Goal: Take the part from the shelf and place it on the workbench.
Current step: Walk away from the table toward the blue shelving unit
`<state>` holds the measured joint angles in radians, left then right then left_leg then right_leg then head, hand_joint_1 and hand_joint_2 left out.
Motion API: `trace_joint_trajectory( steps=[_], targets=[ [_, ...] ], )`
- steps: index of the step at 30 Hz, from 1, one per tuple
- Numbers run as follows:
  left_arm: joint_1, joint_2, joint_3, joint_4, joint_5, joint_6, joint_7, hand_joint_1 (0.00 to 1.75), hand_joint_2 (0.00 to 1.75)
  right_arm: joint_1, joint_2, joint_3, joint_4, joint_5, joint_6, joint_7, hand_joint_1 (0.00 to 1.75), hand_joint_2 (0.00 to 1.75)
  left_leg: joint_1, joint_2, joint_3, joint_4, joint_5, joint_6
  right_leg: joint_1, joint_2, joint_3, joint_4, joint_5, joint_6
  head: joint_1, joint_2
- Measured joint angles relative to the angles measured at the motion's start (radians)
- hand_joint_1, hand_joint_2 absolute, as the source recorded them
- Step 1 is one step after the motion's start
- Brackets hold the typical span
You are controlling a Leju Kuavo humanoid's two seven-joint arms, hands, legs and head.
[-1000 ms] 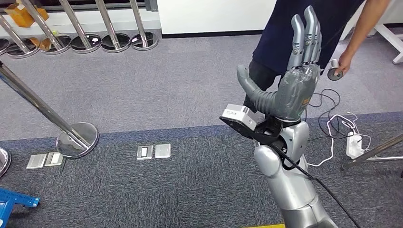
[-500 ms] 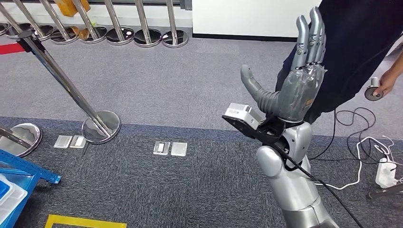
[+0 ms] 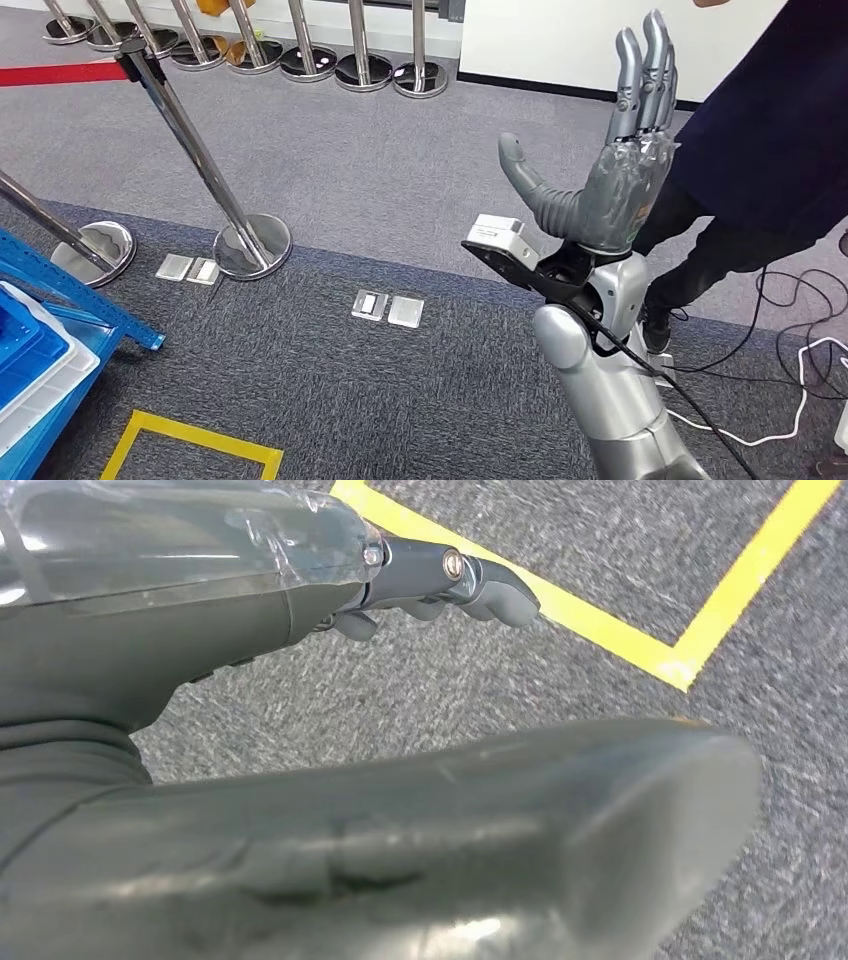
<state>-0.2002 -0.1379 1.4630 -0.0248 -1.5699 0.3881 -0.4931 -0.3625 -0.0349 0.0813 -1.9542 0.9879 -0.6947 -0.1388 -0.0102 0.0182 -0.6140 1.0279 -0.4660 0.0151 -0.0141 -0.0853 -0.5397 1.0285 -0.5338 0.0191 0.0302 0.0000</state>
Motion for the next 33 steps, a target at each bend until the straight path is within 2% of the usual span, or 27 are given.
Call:
trace_joint_trajectory(
  steps=[1, 2, 4, 5, 6, 7, 8, 9, 10, 11, 13, 14, 15, 16, 18, 19, 20, 21, 22, 23, 24, 26, 28, 30, 32, 33],
  targets=[
    [0.0, 0.0, 0.0, 0.0, 0.0, 0.0, 0.001, 0.0, 0.0, 0.0, 0.0, 0.0, 0.0, 0.0, 0.0, 0.0, 0.0, 1.75, 0.002, -0.006, 0.005, -0.007, 0.003, 0.007, -0.002, 0.014, -0.005, 0.017, -0.014, 0.003, 0.001, 0.0],
    [0.0, 0.0, 0.0, 0.0, 0.0, 0.0, 0.001, 0.0, 0.0, 0.0, 0.0, 0.0, 0.0, 0.001, 0.0, 0.0, 0.0, 1.75, 0.005, -0.013, 0.01, -0.013, 0.005, 0.013, -0.003, 0.035, -0.021, 0.056, -0.038, 0.005, 0.002, 0.0],
    [-0.001, -0.001, 0.0, 0.0, 0.0, 0.0, 0.001, 0.0, 0.0, 0.002, 0.0, 0.001, 0.001, 0.005, 0.0, 0.001, 0.0, 1.75, 0.006, -0.027, 0.013, -0.016, 0.005, 0.021, -0.003, 0.071, -0.084, 0.181, -0.097, 0.006, 0.006, 0.0],
    [-0.001, -0.002, 0.0, 0.0, 0.0, 0.0, 0.0, 0.0, 0.0, 0.004, 0.0, 0.001, 0.001, 0.006, 0.0, 0.002, 0.0, 1.75, 0.005, -0.037, 0.013, -0.015, 0.004, 0.023, -0.003, 0.078, -0.117, 0.24, -0.115, 0.007, 0.007, 0.0],
    [-0.001, -0.002, 0.0, 0.0, 0.0, 0.0, 0.0, 0.0, 0.0, 0.006, 0.0, 0.001, 0.001, 0.007, 0.0, 0.002, 0.0, 1.75, 0.005, -0.048, 0.014, -0.015, 0.004, 0.023, -0.003, 0.081, -0.137, 0.27, -0.113, 0.008, 0.008, 0.0],
    [0.0, -0.003, 0.0, 0.0, 0.0, 0.0, 0.0, 0.0, 0.0, 0.007, 0.0, 0.001, 0.002, 0.007, 0.0, 0.003, 0.0, 1.75, 0.005, -0.06, 0.014, -0.013, 0.003, 0.023, -0.004, 0.082, -0.14, 0.263, -0.092, 0.008, 0.008, 0.0],
    [0.001, -0.003, 0.0, 0.0, 0.0, 0.0, 0.0, 0.0, 0.0, 0.007, 0.0, 0.001, 0.002, 0.007, 0.0, 0.003, 0.0, 1.75, 0.006, -0.072, 0.015, -0.01, 0.001, 0.021, -0.006, 0.086, -0.125, 0.219, -0.055, 0.008, 0.009, 0.0],
    [0.001, -0.003, 0.0, 0.0, 0.0, 0.0, 0.0, 0.0, 0.0, 0.007, 0.0, 0.001, 0.002, 0.008, 0.0, 0.003, 0.0, 1.75, 0.007, -0.084, 0.015, -0.006, -0.002, 0.018, -0.009, 0.097, -0.1, 0.152, -0.015, 0.008, 0.01, 0.0],
    [0.0, -0.004, 0.0, 0.0, 0.0, 0.0, 0.0, 0.0, 0.0, 0.007, 0.0, 0.001, 0.002, 0.008, 0.0, 0.003, 0.0, 1.75, 0.007, -0.095, 0.012, 0.002, -0.006, 0.013, -0.011, 0.116, -0.074, 0.09, 0.012, 0.008, 0.011, 0.0],
    [-0.001, -0.004, 0.0, 0.0, 0.0, 0.0, 0.0, 0.0, 0.0, 0.007, 0.0, 0.001, 0.003, 0.009, 0.0, 0.004, 0.0, 1.75, 0.008, -0.106, 0.008, 0.009, -0.008, 0.008, -0.013, 0.132, -0.057, 0.045, 0.027, 0.008, 0.011, 0.0],
    [-0.001, -0.004, 0.0, 0.0, 0.0, 0.0, 0.0, 0.0, 0.0, 0.007, 0.0, 0.001, 0.004, 0.009, 0.0, 0.004, 0.0, 1.75, 0.011, -0.124, -0.002, 0.015, -0.009, -0.004, -0.01, 0.146, -0.047, 0.019, 0.026, 0.002, 0.011, 0.0],
    [0.001, -0.004, 0.0, 0.0, 0.0, 0.0, 0.0, 0.0, 0.0, 0.007, 0.0, 0.001, 0.004, 0.009, 0.0, 0.003, 0.0, 1.75, 0.013, -0.132, -0.004, 0.014, -0.007, -0.009, -0.01, 0.138, -0.047, 0.018, 0.027, -0.004, 0.01, 0.0],
    [0.002, -0.004, 0.0, 0.0, 0.0, 0.0, 0.001, 0.0, 0.0, 0.006, 0.001, 0.001, 0.004, 0.009, 0.0, 0.003, 0.0, 1.75, 0.013, -0.13, -0.004, 0.016, -0.009, -0.014, -0.009, 0.127, -0.044, 0.015, 0.029, -0.009, 0.01, 0.0],
    [0.003, -0.004, 0.0, 0.0, 0.0, 0.0, 0.001, 0.0, 0.0, 0.005, 0.001, 0.001, 0.004, 0.009, 0.0, 0.003, 0.0, 1.75, 0.012, -0.115, -0.009, 0.03, -0.019, -0.019, -0.01, 0.116, -0.04, 0.01, 0.03, -0.016, 0.006, 0.0],
    [0.001, -0.004, 0.0, 0.0, 0.0, 0.0, 0.001, 0.0, 0.0, 0.005, 0.002, 0.001, 0.005, 0.009, 0.0, 0.002, 0.0, 1.75, 0.011, -0.066, -0.044, 0.112, -0.065, -0.03, -0.01, 0.091, -0.033, 0.003, 0.031, -0.025, -0.002, 0.0],
    [0.001, -0.004, 0.0, 0.0, 0.0, 0.0, 0.001, 0.0, 0.0, 0.005, 0.002, 0.001, 0.005, 0.009, 0.0, 0.002, 0.0, 1.75, 0.012, -0.046, -0.076, 0.175, -0.095, -0.034, -0.008, 0.079, -0.031, 0.003, 0.03, -0.028, -0.006, 0.0],
    [0.001, -0.005, 0.0, 0.0, 0.0, 0.0, 0.001, 0.0, 0.0, 0.006, 0.002, 0.001, 0.005, 0.009, 0.0, 0.002, 0.0, 1.75, 0.014, -0.036, -0.108, 0.236, -0.117, -0.037, -0.006, 0.066, -0.031, 0.003, 0.028, -0.03, -0.006, 0.0],
    [0.002, -0.005, 0.0, 0.0, 0.0, 0.0, 0.001, 0.0, 0.0, 0.006, 0.002, 0.001, 0.005, 0.009, 0.0, 0.0, 0.0, 1.75, 0.016, -0.031, -0.128, 0.275, -0.126, -0.038, -0.005, 0.054, -0.03, 0.003, 0.026, -0.031, -0.007, 0.0],
    [0.003, -0.005, 0.0, 0.0, 0.0, 0.0, 0.001, 0.0, 0.0, 0.007, 0.002, 0.001, 0.005, 0.009, 0.0, -0.001, 0.0, 1.75, 0.017, -0.028, -0.132, 0.278, -0.117, -0.038, -0.004, 0.043, -0.029, 0.003, 0.024, -0.03, -0.007, 0.0],
    [0.004, -0.005, 0.0, 0.0, 0.0, 0.0, 0.001, 0.0, 0.0, 0.007, 0.002, 0.001, 0.006, 0.009, 0.0, -0.003, 0.0, 1.75, 0.018, -0.025, -0.114, 0.242, -0.09, -0.036, -0.003, 0.033, -0.026, 0.003, 0.022, -0.03, -0.007, 0.0],
    [0.004, -0.005, 0.0, 0.0, 0.0, 0.0, 0.002, 0.0, 0.0, 0.007, 0.002, 0.001, 0.006, 0.008, 0.0, -0.004, 0.0, 1.75, 0.017, -0.015, -0.081, 0.176, -0.054, -0.033, -0.003, 0.023, -0.022, 0.003, 0.018, -0.028, -0.007, 0.0],
    [0.002, -0.005, 0.0, 0.0, 0.0, 0.0, 0.002, 0.0, 0.0, 0.007, 0.002, 0.001, 0.006, 0.008, 0.0, -0.006, 0.0, 1.75, 0.009, 0.015, -0.021, 0.053, -0.008, -0.023, 0.0, 0.008, -0.014, 0.003, 0.011, -0.021, -0.007, 0.0],
    [0.002, -0.005, 0.0, 0.0, 0.0, 0.0, 0.002, 0.0, 0.0, 0.007, 0.002, 0.001, 0.006, 0.007, 0.0, -0.006, 0.0, 1.75, -0.002, 0.027, -0.004, 0.012, -0.006, -0.015, 0.001, -0.005, -0.008, 0.001, 0.006, -0.012, -0.006, 0.0],
    [0.003, -0.005, 0.0, 0.0, 0.0, 0.0, 0.002, 0.0, 0.0, 0.006, 0.003, 0.001, 0.006, 0.007, 0.0, -0.006, 0.0, 1.75, -0.003, 0.012, 0.0, 0.003, -0.004, -0.004, -0.001, -0.013, 0.0, -0.002, 0.0, -0.002, -0.006, 0.0],
    [0.003, -0.005, 0.0, 0.0, 0.0, 0.0, 0.002, 0.0, 0.0, 0.005, 0.004, 0.001, 0.006, 0.008, 0.0, -0.006, 0.0, 1.75, 0.002, -0.003, 0.011, -0.011, 0.0, 0.009, -0.004, 0.016, -0.007, 0.031, -0.027, 0.005, -0.005, 0.0],
    [0.001, -0.005, 0.0, 0.0, 0.0, 0.0, 0.002, 0.0, 0.0, 0.006, 0.004, 0.001, 0.007, 0.008, 0.0, -0.006, 0.0, 1.75, 0.005, -0.01, 0.016, -0.016, 0.002, 0.014, -0.006, 0.041, -0.029, 0.079, -0.054, 0.006, -0.003, 0.0]
  ],
)
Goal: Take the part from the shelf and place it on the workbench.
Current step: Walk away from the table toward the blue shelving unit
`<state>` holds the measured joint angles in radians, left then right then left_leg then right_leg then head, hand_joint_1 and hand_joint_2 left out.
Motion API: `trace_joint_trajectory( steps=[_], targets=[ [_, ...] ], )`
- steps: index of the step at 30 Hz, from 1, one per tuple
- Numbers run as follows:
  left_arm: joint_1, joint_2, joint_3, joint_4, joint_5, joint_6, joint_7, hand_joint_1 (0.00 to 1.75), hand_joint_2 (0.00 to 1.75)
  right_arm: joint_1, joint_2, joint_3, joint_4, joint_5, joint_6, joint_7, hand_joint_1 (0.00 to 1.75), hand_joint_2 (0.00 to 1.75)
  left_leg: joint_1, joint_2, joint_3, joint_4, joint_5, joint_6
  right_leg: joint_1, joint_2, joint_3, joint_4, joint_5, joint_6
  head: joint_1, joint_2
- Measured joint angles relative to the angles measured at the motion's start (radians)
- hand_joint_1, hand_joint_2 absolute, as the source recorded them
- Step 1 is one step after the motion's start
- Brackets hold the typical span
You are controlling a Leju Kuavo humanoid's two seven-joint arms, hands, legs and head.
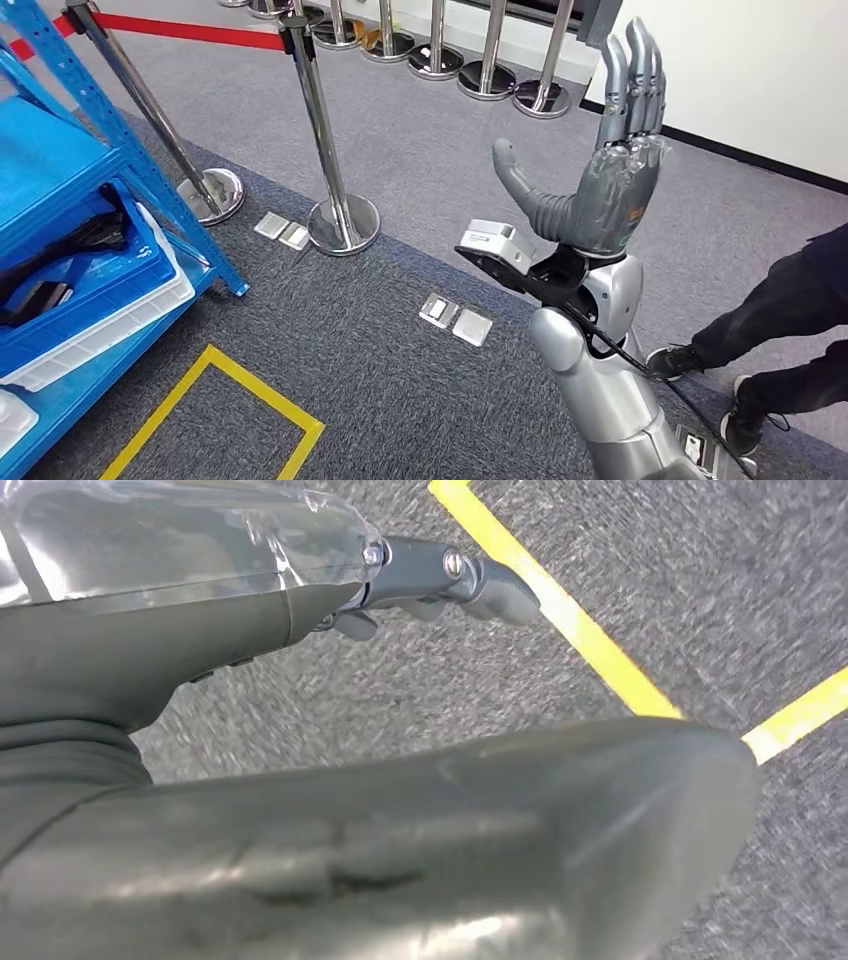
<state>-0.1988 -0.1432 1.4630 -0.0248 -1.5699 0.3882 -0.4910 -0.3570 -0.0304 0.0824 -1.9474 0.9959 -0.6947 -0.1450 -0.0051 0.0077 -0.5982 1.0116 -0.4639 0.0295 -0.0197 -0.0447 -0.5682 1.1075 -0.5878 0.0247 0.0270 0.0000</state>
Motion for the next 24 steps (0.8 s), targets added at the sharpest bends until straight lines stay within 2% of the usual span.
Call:
trace_joint_trajectory(
  steps=[1, 2, 3, 4, 5, 6, 7, 8, 9, 10, 12, 13, 15, 16, 17, 18, 19, 20, 22, 24],
  targets=[
    [-0.002, 0.0, 0.0, 0.0, 0.0, 0.0, 0.0, 0.0, 0.0, 0.001, 0.0, 0.0, 0.0, 0.0, 0.0, 0.0, 0.0, 1.75, -0.001, -0.008, 0.001, -0.001, 0.0, 0.004, 0.0, 0.022, -0.032, 0.064, -0.03, 0.0, 0.002, 0.0],
    [-0.003, -0.001, 0.0, 0.0, 0.0, 0.0, 0.0, 0.0, 0.0, 0.003, 0.001, 0.0, 0.001, 0.0, 0.0, 0.0, 0.0, 1.75, -0.001, -0.018, 0.002, -0.001, -0.001, 0.007, 0.0, 0.033, -0.07, 0.132, -0.055, 0.001, 0.003, 0.0],
    [-0.003, -0.001, 0.0, 0.0, 0.0, 0.0, 0.0, 0.0, 0.0, 0.005, 0.001, 0.0, 0.001, 0.0, 0.0, 0.0, 0.0, 1.75, -0.001, -0.029, 0.002, 0.0, -0.001, 0.008, 0.0, 0.039, -0.1, 0.181, -0.065, 0.002, 0.004, 0.0],
    [-0.002, -0.001, 0.0, 0.0, 0.0, 0.0, 0.0, 0.0, 0.0, 0.006, 0.001, 0.0, 0.002, 0.0, 0.0, 0.0, 0.0, 1.75, -0.001, -0.04, 0.003, 0.001, -0.002, 0.008, -0.001, 0.041, -0.114, 0.196, -0.055, 0.004, 0.004, 0.0],
    [-0.002, -0.001, 0.0, 0.0, 0.0, 0.0, 0.0, 0.0, 0.0, 0.006, 0.001, 0.0, 0.002, 0.0, 0.0, 0.0, 0.0, 1.75, -0.001, -0.053, 0.004, 0.002, -0.004, 0.007, -0.002, 0.042, -0.11, 0.172, -0.025, 0.004, 0.005, 0.0],
    [-0.002, -0.001, 0.0, 0.0, 0.0, 0.0, 0.0, 0.0, 0.0, 0.005, 0.001, 0.0, 0.002, 0.0, 0.0, 0.0, 0.0, 1.75, 0.0, -0.066, 0.006, 0.006, -0.007, 0.004, -0.004, 0.048, -0.09, 0.114, 0.018, 0.004, 0.005, 0.0],
    [-0.002, -0.001, 0.0, 0.0, 0.0, 0.0, 0.0, 0.0, 0.0, 0.004, 0.001, 0.0, 0.003, 0.0, 0.0, 0.0, 0.0, 1.75, 0.002, -0.078, 0.005, 0.011, -0.011, 0.0, -0.007, 0.065, -0.064, 0.049, 0.053, 0.004, 0.006, 0.0],
    [-0.003, -0.001, 0.0, 0.0, 0.0, 0.0, 0.0, 0.0, 0.0, 0.003, 0.001, 0.0, 0.003, 0.0, 0.0, 0.0, 0.0, 1.75, 0.002, -0.089, 0.0, 0.02, -0.015, -0.005, -0.01, 0.084, -0.043, -0.008, 0.076, 0.004, 0.006, 0.0],
    [-0.004, -0.001, 0.0, 0.0, 0.0, 0.0, 0.0, 0.0, 0.0, 0.002, 0.001, 0.0, 0.004, 0.0, 0.0, 0.0, 0.0, 1.75, 0.004, -0.099, -0.005, 0.026, -0.017, -0.011, -0.011, 0.101, -0.03, -0.043, 0.085, 0.004, 0.006, 0.0],
    [-0.004, -0.001, 0.0, 0.0, 0.0, 0.0, 0.0, 0.0, 0.0, 0.001, 0.001, 0.0, 0.005, 0.001, 0.0, 0.0, 0.0, 1.75, 0.005, -0.108, -0.011, 0.03, -0.017, -0.017, -0.01, 0.111, -0.027, -0.054, 0.082, 0.001, 0.007, 0.0],
    [-0.001, -0.001, 0.0, 0.0, 0.0, 0.0, 0.0, 0.0, 0.0, -0.002, 0.001, 0.0, 0.006, 0.002, 0.0, 0.001, 0.0, 1.75, 0.009, -0.123, -0.015, 0.029, -0.016, -0.028, -0.007, 0.098, -0.024, -0.061, 0.082, -0.008, 0.006, 0.0],
    [0.0, -0.001, 0.0, 0.0, 0.0, 0.0, 0.0, 0.0, 0.0, -0.005, 0.002, 0.0, 0.006, 0.003, 0.0, 0.002, 0.0, 1.75, 0.008, -0.115, -0.017, 0.035, -0.021, -0.034, -0.008, 0.087, -0.02, -0.065, 0.083, -0.014, 0.005, 0.0],
    [-0.002, -0.001, 0.0, 0.0, 0.0, -0.001, 0.0, 0.0, 0.0, -0.009, 0.004, 0.0, 0.007, 0.006, 0.0, 0.005, 0.0, 1.75, 0.006, -0.072, -0.04, 0.094, -0.055, -0.046, -0.01, 0.061, -0.01, -0.075, 0.085, -0.026, -0.001, 0.0],
    [-0.003, -0.001, 0.0, 0.0, 0.0, -0.001, 0.0, 0.0, 0.0, -0.01, 0.004, 0.0, 0.007, 0.007, 0.0, 0.007, 0.0, 1.75, 0.006, -0.046, -0.066, 0.15, -0.082, -0.052, -0.008, 0.049, -0.006, -0.076, 0.083, -0.03, -0.004, 0.0],
    [-0.003, -0.001, 0.0, 0.0, 0.0, -0.002, 0.0, 0.0, 0.0, -0.01, 0.004, 0.0, 0.008, 0.008, 0.0, 0.008, 0.0, 1.75, 0.009, -0.031, -0.1, 0.215, -0.109, -0.057, -0.006, 0.035, -0.004, -0.077, 0.081, -0.033, -0.006, 0.0],
    [-0.003, -0.001, 0.0, 0.0, 0.0, -0.002, 0.0, 0.0, 0.0, -0.01, 0.004, 0.0, 0.009, 0.009, 0.0, 0.009, 0.0, 1.75, 0.012, -0.024, -0.128, 0.268, -0.125, -0.06, -0.005, 0.022, -0.003, -0.076, 0.079, -0.035, -0.006, 0.0],
    [-0.003, -0.001, 0.0, 0.0, 0.0, -0.002, 0.0, 0.0, 0.0, -0.01, 0.004, 0.0, 0.009, 0.01, 0.0, 0.01, 0.0, 1.75, 0.015, -0.02, -0.143, 0.293, -0.125, -0.061, -0.004, 0.01, -0.001, -0.076, 0.076, -0.035, -0.007, 0.0],
    [-0.002, -0.001, 0.0, 0.0, 0.0, -0.003, 0.001, 0.0, 0.0, -0.01, 0.004, 0.0, 0.01, 0.01, 0.0, 0.011, 0.0, 1.75, 0.016, -0.017, -0.139, 0.279, -0.108, -0.061, -0.003, -0.001, 0.001, -0.076, 0.074, -0.034, -0.007, 0.0],
    [-0.001, -0.001, 0.0, 0.0, 0.0, -0.003, 0.001, 0.0, 0.0, -0.01, 0.004, 0.0, 0.01, 0.012, 0.0, 0.013, 0.0, 1.75, 0.015, 0.003, -0.081, 0.155, -0.042, -0.056, -0.003, -0.02, 0.01, -0.076, 0.067, -0.03, -0.007, 0.0],
    [-0.002, -0.001, 0.0, 0.0, 0.0, -0.003, 0.001, 0.0, 0.0, -0.011, 0.004, 0.0, 0.01, 0.015, 0.0, 0.013, 0.0, 1.75, 0.006, 0.029, -0.029, 0.046, -0.004, -0.046, 0.0, -0.035, 0.018, -0.077, 0.06, -0.021, -0.006, 0.0]
  ],
)
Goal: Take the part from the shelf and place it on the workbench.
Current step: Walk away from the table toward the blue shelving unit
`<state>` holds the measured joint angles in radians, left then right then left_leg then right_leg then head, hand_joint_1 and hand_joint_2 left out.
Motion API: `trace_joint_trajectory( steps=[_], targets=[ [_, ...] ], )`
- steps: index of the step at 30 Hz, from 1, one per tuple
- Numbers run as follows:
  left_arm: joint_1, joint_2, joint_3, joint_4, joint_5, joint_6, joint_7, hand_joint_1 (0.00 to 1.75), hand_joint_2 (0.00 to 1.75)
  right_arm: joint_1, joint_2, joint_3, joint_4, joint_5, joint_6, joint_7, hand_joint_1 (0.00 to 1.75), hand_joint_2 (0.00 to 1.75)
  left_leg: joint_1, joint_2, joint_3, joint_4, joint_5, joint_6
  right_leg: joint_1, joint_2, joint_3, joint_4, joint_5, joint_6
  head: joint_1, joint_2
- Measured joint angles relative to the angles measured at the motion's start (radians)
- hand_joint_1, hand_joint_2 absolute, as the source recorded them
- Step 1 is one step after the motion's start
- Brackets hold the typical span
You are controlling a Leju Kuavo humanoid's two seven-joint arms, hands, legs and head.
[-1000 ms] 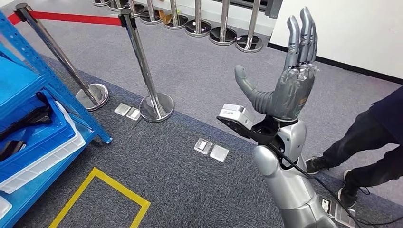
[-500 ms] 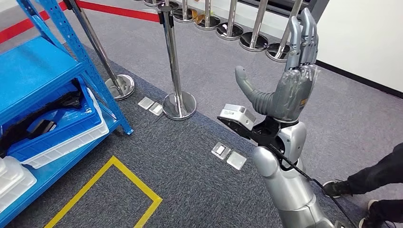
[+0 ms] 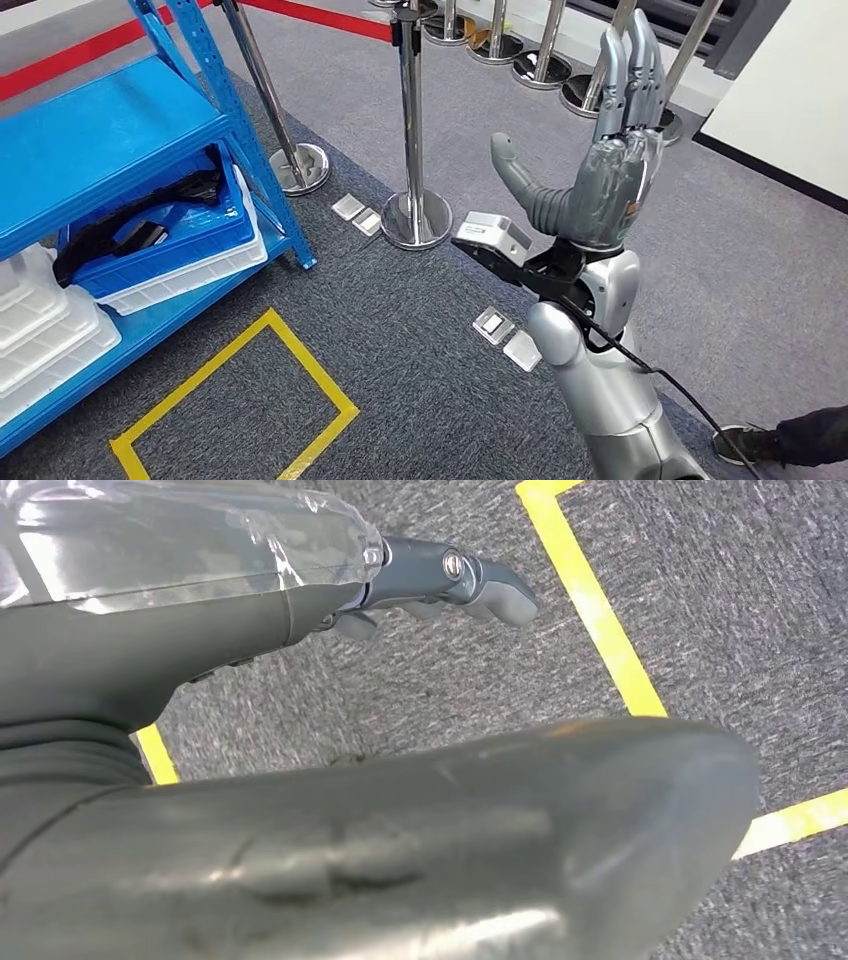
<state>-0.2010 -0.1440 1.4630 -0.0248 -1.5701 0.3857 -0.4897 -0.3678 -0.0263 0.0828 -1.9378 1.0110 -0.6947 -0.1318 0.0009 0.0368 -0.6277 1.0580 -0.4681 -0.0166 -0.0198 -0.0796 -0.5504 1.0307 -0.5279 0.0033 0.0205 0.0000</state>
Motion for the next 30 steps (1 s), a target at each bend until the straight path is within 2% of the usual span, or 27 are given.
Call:
trace_joint_trajectory(
  steps=[1, 3, 4, 5, 6, 8, 9, 10, 11, 12, 13, 14, 15, 16, 17, 18, 19, 21, 23, 24, 25, 26, 27, 28, 30],
  targets=[
    [0.0, 0.0, 0.0, 0.0, 0.0, 0.0, 0.0, 0.0, 0.0, 0.0, 0.0, 0.0, 0.0, 0.001, 0.0, 0.001, 0.0, 1.75, -0.005, 0.006, 0.008, -0.02, 0.001, 0.006, 0.001, -0.006, 0.003, -0.001, -0.003, 0.005, 0.0, 0.0],
    [0.0, 0.0, 0.0, 0.0, 0.0, 0.0, 0.0, 0.0, 0.0, -0.001, 0.001, 0.0, 0.0, 0.001, 0.0, 0.002, 0.0, 1.75, -0.009, -0.007, 0.012, -0.026, 0.0, 0.017, 0.001, -0.017, 0.012, -0.007, -0.006, 0.016, 0.001, 0.0],
    [0.001, 0.0, 0.0, 0.0, 0.0, 0.0, 0.0, 0.0, 0.0, -0.001, 0.001, 0.0, 0.0, 0.001, 0.0, 0.002, 0.0, 1.75, -0.008, -0.015, 0.018, -0.033, 0.002, 0.023, -0.001, -0.012, 0.017, -0.006, -0.011, 0.021, 0.002, 0.0],
    [0.001, 0.0, 0.0, 0.0, 0.0, 0.001, 0.0, 0.0, 0.0, -0.003, 0.001, 0.0, 0.0, 0.001, 0.0, 0.002, 0.0, 1.75, -0.005, -0.022, 0.025, -0.042, 0.004, 0.029, -0.002, 0.003, 0.016, 0.006, -0.022, 0.025, 0.003, 0.0],
    [0.0, 0.0, 0.0, 0.0, 0.0, 0.001, 0.0, 0.0, 0.0, -0.004, 0.001, 0.0, 0.001, 0.001, 0.0, 0.003, 0.0, 1.75, -0.002, -0.029, 0.032, -0.05, 0.007, 0.036, -0.003, 0.025, 0.003, 0.039, -0.042, 0.028, 0.005, 0.0],
    [-0.002, 0.0, 0.0, 0.0, 0.0, 0.0, 0.0, 0.0, 0.0, -0.003, 0.001, 0.001, 0.001, 0.002, 0.0, 0.004, 0.0, 1.75, -0.001, -0.044, 0.036, -0.054, 0.008, 0.045, -0.004, 0.066, -0.06, 0.159, -0.098, 0.03, 0.009, 0.0],
    [-0.003, -0.001, 0.0, 0.0, 0.0, 0.0, 0.0, 0.0, 0.0, -0.001, 0.002, 0.001, 0.002, 0.002, 0.0, 0.005, 0.0, 1.75, -0.002, -0.053, 0.036, -0.053, 0.007, 0.048, -0.003, 0.073, -0.096, 0.222, -0.119, 0.031, 0.01, 0.0],
    [-0.002, -0.001, 0.0, 0.0, 0.0, 0.0, 0.0, 0.0, 0.0, 0.001, 0.002, 0.001, 0.003, 0.002, 0.0, 0.006, 0.0, 1.75, -0.002, -0.064, 0.036, -0.051, 0.005, 0.049, -0.003, 0.076, -0.121, 0.259, -0.12, 0.032, 0.012, 0.0],
    [-0.002, -0.001, 0.0, 0.0, 0.0, 0.0, 0.0, 0.0, 0.0, 0.002, 0.002, 0.001, 0.004, 0.002, 0.0, 0.006, 0.0, 1.75, -0.002, -0.076, 0.036, -0.048, 0.004, 0.048, -0.004, 0.077, -0.129, 0.258, -0.099, 0.032, 0.012, 0.0],
    [-0.001, -0.001, 0.0, 0.0, 0.0, 0.0, 0.0, 0.0, 0.0, 0.002, 0.002, 0.001, 0.004, 0.002, 0.0, 0.006, 0.0, 1.75, -0.001, -0.088, 0.036, -0.044, 0.001, 0.047, -0.005, 0.08, -0.119, 0.219, -0.062, 0.032, 0.013, 0.0],
    [-0.001, -0.002, 0.0, 0.0, 0.0, 0.0, 0.0, 0.0, 0.0, 0.002, 0.002, 0.001, 0.004, 0.002, 0.0, 0.006, 0.0, 1.75, 0.0, -0.101, 0.036, -0.038, -0.003, 0.044, -0.006, 0.089, -0.096, 0.152, -0.019, 0.031, 0.014, 0.0],
    [-0.002, -0.002, 0.0, 0.0, 0.0, 0.0, 0.0, 0.0, 0.0, 0.001, 0.002, 0.001, 0.005, 0.003, 0.0, 0.007, 0.0, 1.75, 0.0, -0.112, 0.033, -0.031, -0.008, 0.039, -0.008, 0.107, -0.072, 0.09, 0.009, 0.031, 0.015, 0.0],
    [-0.003, -0.002, 0.0, 0.0, 0.0, 0.0, 0.0, 0.0, 0.0, 0.001, 0.002, 0.001, 0.005, 0.003, 0.0, 0.008, 0.0, 1.75, 0.0, -0.123, 0.028, -0.023, -0.012, 0.033, -0.01, 0.124, -0.055, 0.046, 0.024, 0.029, 0.016, 0.0],
    [-0.003, -0.002, 0.0, 0.0, 0.0, 0.0, 0.0, 0.0, 0.0, 0.001, 0.002, 0.001, 0.006, 0.004, 0.0, 0.008, 0.0, 1.75, 0.001, -0.131, 0.023, -0.018, -0.014, 0.028, -0.01, 0.136, -0.046, 0.023, 0.026, 0.027, 0.016, 0.0],
    [-0.002, -0.002, 0.0, 0.0, 0.0, 0.0, 0.0, 0.0, 0.0, 0.001, 0.001, 0.001, 0.006, 0.004, 0.0, 0.01, 0.0, 1.75, 0.003, -0.139, 0.019, -0.016, -0.014, 0.021, -0.008, 0.14, -0.044, 0.021, 0.02, 0.023, 0.016, 0.0],
    [-0.001, -0.002, 0.0, 0.0, 0.0, 0.0, 0.0, 0.0, 0.0, 0.001, 0.001, 0.001, 0.006, 0.005, 0.0, 0.011, 0.0, 1.75, 0.005, -0.147, 0.017, -0.017, -0.013, 0.016, -0.007, 0.133, -0.043, 0.018, 0.021, 0.016, 0.016, 0.0],
    [0.001, -0.002, 0.0, 0.0, 0.0, 0.0, 0.0, 0.0, 0.0, 0.0, 0.001, 0.001, 0.007, 0.006, 0.0, 0.012, 0.0, 1.75, 0.007, -0.144, 0.017, -0.016, -0.015, 0.01, -0.006, 0.123, -0.04, 0.015, 0.023, 0.01, 0.016, 0.0],
    [0.001, -0.001, 0.0, 0.0, 0.0, 0.0, 0.0, 0.0, 0.0, -0.001, 0.001, 0.001, 0.007, 0.007, 0.0, 0.014, 0.0, 1.75, 0.004, -0.107, 0.006, 0.016, -0.035, -0.003, -0.009, 0.102, -0.032, 0.006, 0.025, -0.002, 0.01, 0.0],
    [0.0, -0.001, 0.0, 0.0, 0.0, -0.001, 0.0, 0.0, 0.0, -0.001, 0.001, 0.0, 0.007, 0.009, 0.0, 0.016, 0.0, 1.75, 0.005, -0.062, -0.04, 0.113, -0.083, -0.015, -0.008, 0.077, -0.024, 0.002, 0.022, -0.009, 0.004, 0.0],
    [-0.001, -0.002, 0.0, 0.0, 0.0, -0.001, 0.0, 0.0, 0.0, -0.001, 0.001, 0.0, 0.007, 0.01, 0.0, 0.017, 0.0, 1.75, 0.008, -0.054, -0.071, 0.172, -0.105, -0.019, -0.007, 0.064, -0.022, 0.003, 0.019, -0.012, 0.004, 0.0],
    [0.0, -0.002, 0.0, 0.0, 0.0, -0.001, 0.0, 0.0, 0.0, -0.001, 0.001, 0.001, 0.007, 0.011, 0.0, 0.018, 0.0, 1.75, 0.011, -0.051, -0.095, 0.214, -0.116, -0.022, -0.006, 0.052, -0.02, 0.003, 0.016, -0.013, 0.004, 0.0],
    [0.0, -0.002, 0.0, 0.0, 0.0, -0.002, 0.0, 0.0, 0.0, -0.001, 0.001, 0.001, 0.007, 0.012, 0.0, 0.02, 0.0, 1.75, 0.012, -0.048, -0.104, 0.228, -0.111, -0.022, -0.006, 0.041, -0.018, 0.003, 0.014, -0.013, 0.004, 0.0],
    [0.001, -0.002, 0.0, 0.0, 0.0, -0.002, 0.0, 0.0, 0.0, -0.001, 0.001, 0.001, 0.007, 0.013, 0.0, 0.022, 0.0, 1.75, 0.013, -0.044, -0.095, 0.205, -0.089, -0.021, -0.006, 0.03, -0.015, 0.003, 0.011, -0.011, 0.004, 0.0],
    [0.001, -0.002, 0.0, 0.0, 0.0, -0.002, 0.0, 0.0, 0.0, 0.0, 0.001, 0.001, 0.007, 0.014, 0.0, 0.023, 0.0, 1.75, 0.013, -0.037, -0.07, 0.153, -0.056, -0.019, -0.006, 0.021, -0.01, 0.003, 0.008, -0.009, 0.004, 0.0],
    [0.001, -0.002, 0.0, 0.0, 0.0, -0.002, 0.0, 0.0, 0.0, -0.001, 0.0, 0.001, 0.007, 0.016, 0.0, 0.025, 0.0, 1.75, 0.007, -0.001, -0.013, 0.031, -0.007, -0.01, -0.005, 0.005, 0.0, 0.001, 0.001, -0.002, 0.004, 0.0]
  ],
)
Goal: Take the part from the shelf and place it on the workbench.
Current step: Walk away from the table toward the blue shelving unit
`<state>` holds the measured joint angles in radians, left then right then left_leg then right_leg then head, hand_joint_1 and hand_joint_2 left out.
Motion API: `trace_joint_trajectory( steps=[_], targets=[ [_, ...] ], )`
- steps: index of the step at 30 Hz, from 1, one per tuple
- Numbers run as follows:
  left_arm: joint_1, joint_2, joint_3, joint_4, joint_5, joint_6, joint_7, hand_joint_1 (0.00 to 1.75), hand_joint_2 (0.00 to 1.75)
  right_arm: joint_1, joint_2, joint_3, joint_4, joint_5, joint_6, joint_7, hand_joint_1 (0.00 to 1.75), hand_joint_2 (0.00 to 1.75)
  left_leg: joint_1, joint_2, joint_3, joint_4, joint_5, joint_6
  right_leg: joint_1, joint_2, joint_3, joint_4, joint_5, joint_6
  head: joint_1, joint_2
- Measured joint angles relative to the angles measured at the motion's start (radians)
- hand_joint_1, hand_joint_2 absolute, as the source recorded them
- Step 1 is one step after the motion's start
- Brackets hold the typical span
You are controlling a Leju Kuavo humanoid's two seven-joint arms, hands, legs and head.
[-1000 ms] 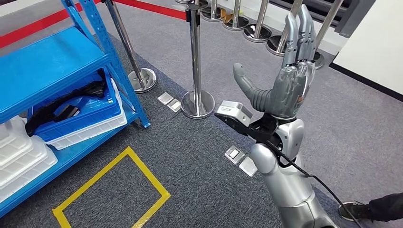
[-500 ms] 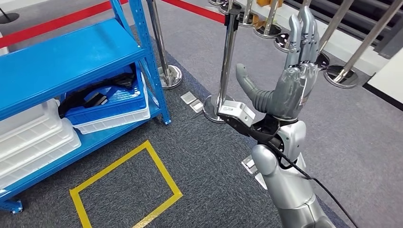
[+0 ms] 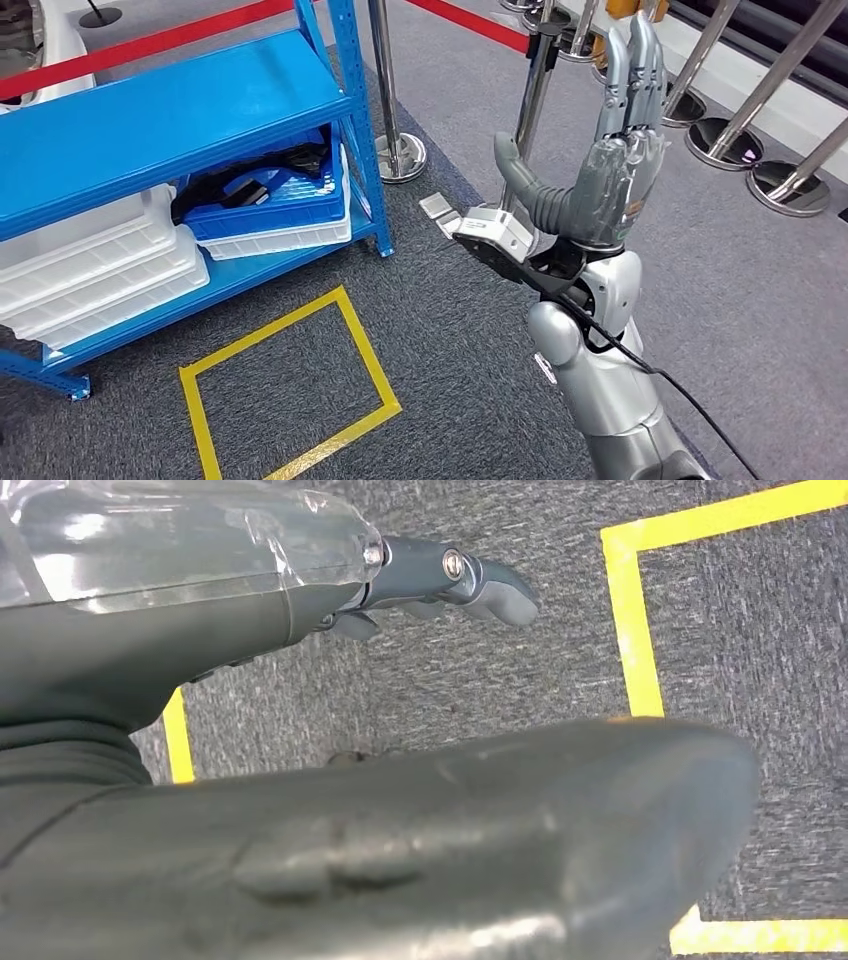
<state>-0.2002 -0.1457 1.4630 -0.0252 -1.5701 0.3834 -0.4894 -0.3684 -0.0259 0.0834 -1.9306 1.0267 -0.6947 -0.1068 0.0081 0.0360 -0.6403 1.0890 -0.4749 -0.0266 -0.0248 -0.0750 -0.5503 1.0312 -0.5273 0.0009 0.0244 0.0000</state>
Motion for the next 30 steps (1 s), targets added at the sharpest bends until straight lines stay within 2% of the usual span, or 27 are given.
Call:
trace_joint_trajectory(
  steps=[2, 4, 5, 6, 8, 9, 10, 11, 12, 13, 14, 15, 16, 18, 19, 20, 22, 24, 25, 26, 27, 28, 30],
  targets=[
    [-0.001, 0.0, 0.0, 0.0, 0.0, -0.001, 0.0, 0.0, 0.0, -0.001, 0.0, 0.0, 0.0, 0.001, 0.0, 0.002, 0.0, 1.75, -0.01, 0.022, 0.022, -0.053, 0.011, 0.013, 0.003, -0.013, 0.008, -0.006, -0.004, 0.01, 0.001, 0.0],
    [0.0, 0.0, 0.0, 0.0, 0.0, -0.001, 0.0, 0.0, 0.0, -0.001, 0.0, 0.0, 0.0, 0.002, 0.0, 0.005, 0.0, 1.75, -0.014, 0.008, 0.023, -0.058, 0.011, 0.025, 0.003, -0.025, 0.018, -0.013, -0.006, 0.022, 0.002, 0.0],
    [0.001, 0.0, 0.0, 0.0, 0.0, -0.001, 0.0, 0.0, 0.0, -0.001, -0.001, 0.0, 0.0, 0.002, 0.0, 0.007, 0.0, 1.75, -0.012, 0.0, 0.027, -0.065, 0.012, 0.03, 0.002, -0.019, 0.023, -0.012, -0.012, 0.028, 0.003, 0.0],
    [0.001, 0.0, 0.0, 0.0, 0.0, -0.001, 0.0, 0.0, 0.0, -0.002, -0.001, 0.0, 0.0, 0.003, 0.0, 0.009, 0.0, 1.75, -0.01, -0.008, 0.033, -0.071, 0.014, 0.037, 0.001, -0.001, 0.02, 0.002, -0.025, 0.032, 0.005, 0.0],
    [-0.001, 0.0, 0.0, 0.0, 0.0, -0.001, 0.0, 0.0, 0.0, -0.002, -0.003, 0.0, 0.0, 0.003, 0.0, 0.011, 0.0, 1.75, -0.005, -0.023, 0.041, -0.081, 0.017, 0.049, -0.001, 0.046, -0.017, 0.086, -0.074, 0.035, 0.01, 0.0],
    [-0.002, -0.001, 0.0, 0.0, 0.0, -0.002, 0.0, 0.0, 0.0, -0.001, -0.005, 0.001, 0.0, 0.003, 0.0, 0.013, 0.0, 1.75, -0.005, -0.033, 0.042, -0.081, 0.016, 0.053, 0.001, 0.062, -0.055, 0.158, -0.104, 0.034, 0.012, 0.0],
    [-0.003, -0.001, 0.0, 0.0, 0.0, -0.003, 0.0, 0.0, 0.0, 0.002, -0.007, 0.001, 0.0, 0.003, 0.0, 0.015, 0.0, 1.75, -0.006, -0.044, 0.042, -0.081, 0.016, 0.055, 0.002, 0.068, -0.093, 0.223, -0.125, 0.034, 0.015, 0.0],
    [-0.002, -0.001, 0.0, 0.0, 0.0, -0.004, 0.0, 0.0, 0.0, 0.004, -0.009, 0.001, 0.0, 0.003, 0.0, 0.017, 0.0, 1.75, -0.007, -0.056, 0.043, -0.08, 0.015, 0.056, 0.003, 0.071, -0.12, 0.266, -0.13, 0.033, 0.017, 0.0],
    [-0.002, -0.002, 0.0, 0.0, 0.0, -0.004, 0.0, 0.0, 0.0, 0.005, -0.01, 0.001, 0.0, 0.003, 0.0, 0.018, 0.0, 1.75, -0.008, -0.069, 0.044, -0.079, 0.014, 0.057, 0.003, 0.073, -0.131, 0.271, -0.113, 0.032, 0.019, 0.0],
    [-0.002, -0.002, 0.0, 0.0, 0.0, -0.005, -0.001, 0.0, 0.0, 0.006, -0.011, 0.001, 0.0, 0.003, 0.0, 0.019, 0.0, 1.75, -0.008, -0.082, 0.045, -0.077, 0.013, 0.056, 0.002, 0.076, -0.118, 0.228, -0.075, 0.03, 0.019, 0.0],
    [-0.002, -0.002, 0.0, 0.0, 0.0, -0.005, -0.001, 0.0, 0.0, 0.005, -0.012, 0.001, 0.0, 0.003, 0.0, 0.02, 0.0, 1.75, -0.008, -0.095, 0.047, -0.074, 0.011, 0.054, 0.001, 0.084, -0.092, 0.16, -0.03, 0.028, 0.021, 0.0],
    [-0.003, -0.002, 0.0, 0.0, 0.0, -0.006, -0.001, 0.0, 0.0, 0.005, -0.013, 0.001, 0.0, 0.003, 0.0, 0.02, 0.0, 1.75, -0.009, -0.106, 0.046, -0.07, 0.008, 0.05, 0.0, 0.102, -0.066, 0.092, 0.002, 0.025, 0.023, 0.0],
    [-0.004, -0.003, 0.0, 0.0, 0.0, -0.006, -0.001, 0.0, 0.0, 0.005, -0.014, 0.001, 0.0, 0.003, 0.0, 0.02, 0.0, 1.75, -0.009, -0.117, 0.043, -0.064, 0.006, 0.046, -0.001, 0.117, -0.047, 0.041, 0.022, 0.023, 0.024, 0.0],
    [-0.004, -0.003, 0.0, 0.0, 0.0, -0.006, -0.001, 0.0, 0.0, 0.004, -0.016, 0.001, 0.0, 0.003, 0.0, 0.021, 0.0, 1.75, -0.007, -0.134, 0.034, -0.059, 0.005, 0.035, 0.0, 0.134, -0.035, 0.008, 0.024, 0.017, 0.024, 0.0],
    [-0.003, -0.003, 0.0, 0.0, 0.0, -0.006, -0.001, 0.0, 0.0, 0.004, -0.017, 0.001, 0.0, 0.003, 0.0, 0.022, 0.0, 1.75, -0.006, -0.142, 0.032, -0.06, 0.006, 0.029, 0.0, 0.126, -0.034, 0.005, 0.026, 0.012, 0.024, 0.0],
    [-0.002, -0.002, 0.0, 0.0, 0.0, -0.007, -0.001, 0.0, 0.0, 0.002, -0.017, 0.001, 0.0, 0.003, 0.0, 0.023, 0.0, 1.75, -0.005, -0.139, 0.032, -0.058, 0.004, 0.023, -0.001, 0.117, -0.031, 0.001, 0.027, 0.007, 0.024, 0.0],
    [-0.003, -0.002, 0.0, 0.0, 0.0, -0.011, -0.001, 0.0, 0.0, -0.001, -0.018, 0.003, 0.0, 0.003, 0.0, 0.025, 0.0, 1.75, -0.008, -0.105, 0.017, -0.018, -0.022, 0.009, -0.005, 0.096, -0.024, -0.007, 0.03, -0.005, 0.017, 0.0],
    [-0.006, -0.001, 0.0, 0.0, 0.0, -0.017, 0.0, 0.0, 0.0, -0.002, -0.019, 0.005, 0.0, 0.003, 0.0, 0.028, 0.0, 0.87, -0.005, -0.063, -0.038, 0.096, -0.078, -0.003, -0.004, 0.073, -0.02, -0.009, 0.027, -0.012, 0.008, 0.0],
    [-0.006, -0.001, 0.0, 0.0, 0.0, -0.02, 0.0, 0.0, 0.0, -0.002, -0.019, 0.006, 0.0, 0.004, 0.0, 0.031, 0.0, 0.44, -0.002, -0.054, -0.071, 0.159, -0.102, -0.007, -0.004, 0.062, -0.018, -0.009, 0.025, -0.014, 0.008, 0.0],
    [-0.006, -0.001, 0.0, 0.0, 0.0, -0.023, 0.0, 0.0, 0.0, -0.002, -0.019, 0.007, 0.0, 0.006, 0.0, 0.035, 0.0, 0.0, 0.001, -0.049, -0.095, 0.203, -0.112, -0.01, -0.004, 0.053, -0.017, -0.009, 0.023, -0.015, 0.007, 0.0],
    [-0.006, -0.001, 0.0, 0.0, 0.0, -0.025, 0.0, 0.0, 0.0, -0.003, -0.019, 0.009, 0.0, 0.008, 0.0, 0.042, 0.0, 0.0, 0.004, -0.046, -0.101, 0.211, -0.104, -0.011, -0.004, 0.046, -0.015, -0.009, 0.021, -0.014, 0.007, 0.0],
    [-0.005, 0.0, 0.0, 0.0, 0.0, -0.026, 0.0, 0.0, 0.0, -0.003, -0.02, 0.011, 0.0, 0.012, 0.0, 0.051, 0.0, 0.0, 0.006, -0.044, -0.085, 0.177, -0.077, -0.011, -0.004, 0.039, -0.012, -0.009, 0.019, -0.012, 0.007, 0.0],
    [-0.004, 0.001, 0.0, 0.0, 0.0, -0.027, 0.0, 0.0, 0.0, -0.008, -0.022, 0.018, 0.001, 0.018, 0.0, 0.066, 0.0, 0.0, 0.007, -0.037, -0.018, 0.041, -0.01, -0.006, -0.005, 0.031, -0.005, -0.009, 0.013, -0.006, 0.007, 0.0]
  ],
)
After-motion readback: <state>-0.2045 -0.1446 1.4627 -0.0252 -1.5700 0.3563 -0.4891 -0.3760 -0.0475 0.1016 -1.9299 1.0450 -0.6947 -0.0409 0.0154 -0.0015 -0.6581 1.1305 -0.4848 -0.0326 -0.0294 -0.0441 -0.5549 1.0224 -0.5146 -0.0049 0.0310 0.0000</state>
